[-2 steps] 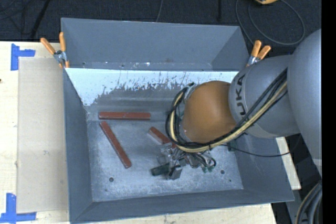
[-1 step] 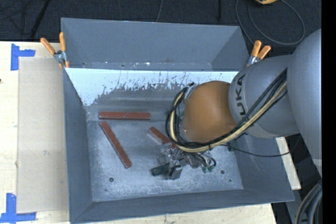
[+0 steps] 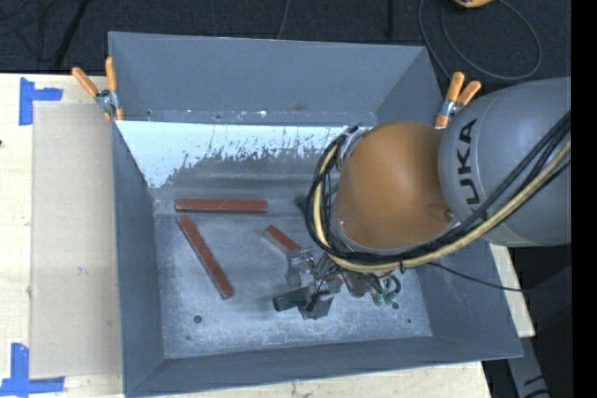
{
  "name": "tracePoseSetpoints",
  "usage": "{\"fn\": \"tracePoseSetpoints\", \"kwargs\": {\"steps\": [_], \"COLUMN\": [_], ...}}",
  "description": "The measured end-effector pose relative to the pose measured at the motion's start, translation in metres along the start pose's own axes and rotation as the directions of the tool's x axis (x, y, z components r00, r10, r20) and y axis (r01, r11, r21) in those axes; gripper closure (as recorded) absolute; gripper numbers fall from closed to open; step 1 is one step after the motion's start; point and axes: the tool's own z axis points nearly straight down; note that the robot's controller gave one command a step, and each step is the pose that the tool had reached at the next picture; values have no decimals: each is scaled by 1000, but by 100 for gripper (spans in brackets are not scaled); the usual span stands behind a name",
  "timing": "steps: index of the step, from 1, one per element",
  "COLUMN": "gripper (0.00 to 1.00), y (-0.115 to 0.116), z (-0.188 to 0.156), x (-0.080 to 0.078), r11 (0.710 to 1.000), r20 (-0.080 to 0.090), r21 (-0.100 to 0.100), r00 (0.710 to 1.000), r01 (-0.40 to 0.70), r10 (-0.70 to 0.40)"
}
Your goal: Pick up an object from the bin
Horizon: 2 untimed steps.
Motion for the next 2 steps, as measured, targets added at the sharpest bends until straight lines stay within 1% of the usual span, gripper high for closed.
{"fn": "tracePoseSetpoints", "kwargs": {"steps": [1, 2], "gripper": [100, 100], "y": [0, -10], "z": [0, -47], "x": [0, 10], "r11": [1000, 1000], "r20": [0, -8], "r21": [0, -1], "r00": [1000, 1000], "r01": [-1, 1], "r10": [1, -1]}}
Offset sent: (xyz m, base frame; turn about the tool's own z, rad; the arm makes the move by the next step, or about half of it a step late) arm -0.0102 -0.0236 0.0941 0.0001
